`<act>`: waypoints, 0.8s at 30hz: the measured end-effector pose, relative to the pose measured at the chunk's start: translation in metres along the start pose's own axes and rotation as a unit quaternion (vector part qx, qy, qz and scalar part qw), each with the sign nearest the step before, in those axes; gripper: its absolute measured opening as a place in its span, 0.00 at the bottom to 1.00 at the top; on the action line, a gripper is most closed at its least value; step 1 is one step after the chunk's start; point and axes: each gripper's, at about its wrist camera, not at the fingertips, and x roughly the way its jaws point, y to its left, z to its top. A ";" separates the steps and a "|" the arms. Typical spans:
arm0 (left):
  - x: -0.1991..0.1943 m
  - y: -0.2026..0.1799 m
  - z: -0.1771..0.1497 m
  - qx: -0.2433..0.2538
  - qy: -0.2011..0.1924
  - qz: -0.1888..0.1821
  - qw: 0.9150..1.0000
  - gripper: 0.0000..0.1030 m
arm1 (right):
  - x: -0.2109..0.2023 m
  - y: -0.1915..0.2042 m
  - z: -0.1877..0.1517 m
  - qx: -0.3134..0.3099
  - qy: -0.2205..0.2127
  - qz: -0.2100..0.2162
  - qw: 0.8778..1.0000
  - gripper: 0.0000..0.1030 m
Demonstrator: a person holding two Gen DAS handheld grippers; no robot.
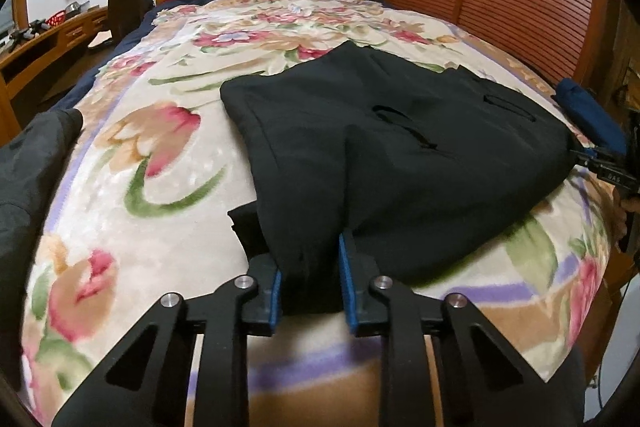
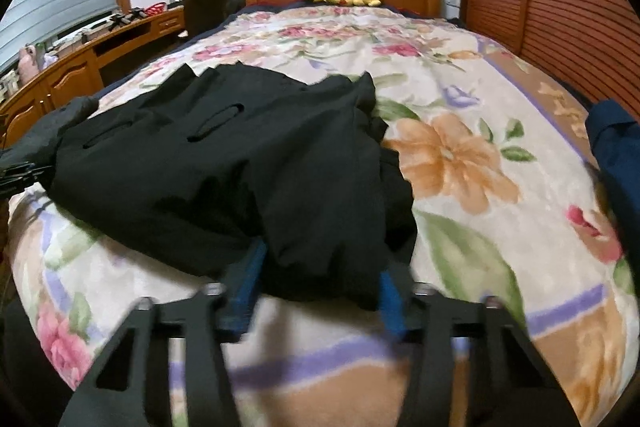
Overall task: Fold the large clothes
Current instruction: 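Close both grippers on the folded edge of the coat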
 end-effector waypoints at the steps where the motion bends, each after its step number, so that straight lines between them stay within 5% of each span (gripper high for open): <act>1: -0.004 -0.002 -0.001 0.000 -0.003 0.001 1.000 0.19 | -0.001 0.002 -0.001 -0.008 0.001 0.002 1.000 0.31; 7: -0.034 -0.012 -0.008 0.011 -0.033 0.005 0.999 0.16 | -0.021 0.016 -0.004 -0.033 -0.011 -0.021 0.999 0.21; 24: -0.093 -0.033 -0.058 0.006 -0.053 0.003 0.999 0.18 | -0.102 0.026 -0.045 -0.030 -0.017 -0.016 0.999 0.25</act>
